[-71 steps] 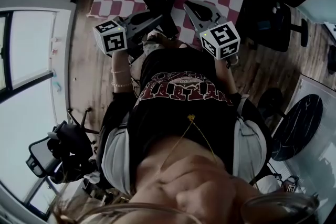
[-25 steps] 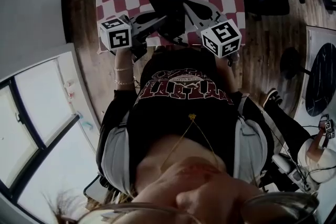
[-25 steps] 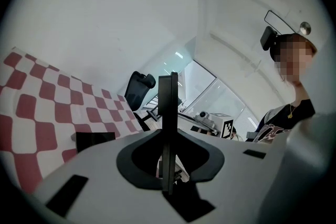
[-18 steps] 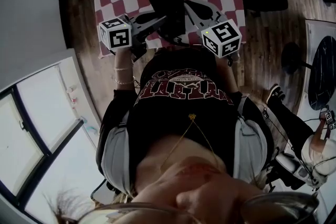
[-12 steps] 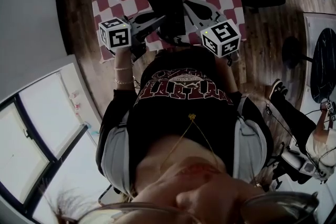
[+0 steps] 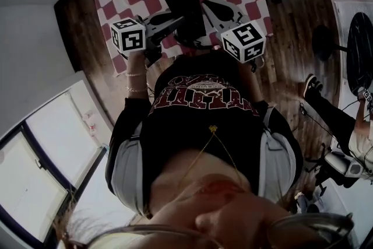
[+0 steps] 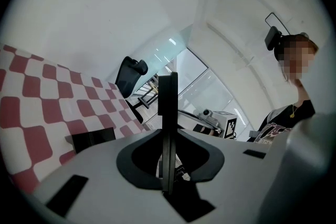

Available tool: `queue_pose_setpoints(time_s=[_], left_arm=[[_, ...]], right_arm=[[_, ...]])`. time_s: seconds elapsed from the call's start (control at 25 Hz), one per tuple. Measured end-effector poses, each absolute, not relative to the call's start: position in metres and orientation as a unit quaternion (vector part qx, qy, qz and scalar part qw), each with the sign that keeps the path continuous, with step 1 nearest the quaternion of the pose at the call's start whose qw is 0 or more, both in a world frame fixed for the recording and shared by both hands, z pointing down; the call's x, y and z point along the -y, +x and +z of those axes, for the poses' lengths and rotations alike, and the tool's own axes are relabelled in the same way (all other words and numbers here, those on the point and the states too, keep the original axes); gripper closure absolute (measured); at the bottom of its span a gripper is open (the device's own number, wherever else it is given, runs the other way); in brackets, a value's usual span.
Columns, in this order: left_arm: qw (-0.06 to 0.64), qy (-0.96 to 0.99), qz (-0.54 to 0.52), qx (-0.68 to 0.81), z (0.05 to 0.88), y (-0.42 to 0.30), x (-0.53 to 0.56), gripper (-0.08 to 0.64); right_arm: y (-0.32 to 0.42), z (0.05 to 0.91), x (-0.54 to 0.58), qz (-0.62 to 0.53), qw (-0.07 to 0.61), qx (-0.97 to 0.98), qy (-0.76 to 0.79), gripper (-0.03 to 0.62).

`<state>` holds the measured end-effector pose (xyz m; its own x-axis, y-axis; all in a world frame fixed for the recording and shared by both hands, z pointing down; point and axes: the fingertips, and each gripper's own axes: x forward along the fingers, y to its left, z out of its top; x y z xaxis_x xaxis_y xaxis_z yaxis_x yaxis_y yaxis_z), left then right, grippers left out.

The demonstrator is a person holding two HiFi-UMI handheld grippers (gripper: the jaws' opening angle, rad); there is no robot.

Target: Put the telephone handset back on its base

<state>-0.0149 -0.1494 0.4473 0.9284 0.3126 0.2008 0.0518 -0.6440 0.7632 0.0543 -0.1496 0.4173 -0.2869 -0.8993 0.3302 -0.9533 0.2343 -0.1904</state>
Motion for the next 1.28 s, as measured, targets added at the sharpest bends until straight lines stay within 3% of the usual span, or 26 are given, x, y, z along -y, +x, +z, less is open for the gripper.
queue_pose_setpoints(time_s=[1.28], left_arm=[[0.429,0.863,0.222,-0.144,0.492,-0.035,0.151,0.479]], right_arm=[[0.047,0.442,0.115,0.203,0.065,0.718,0.663,0.572]])
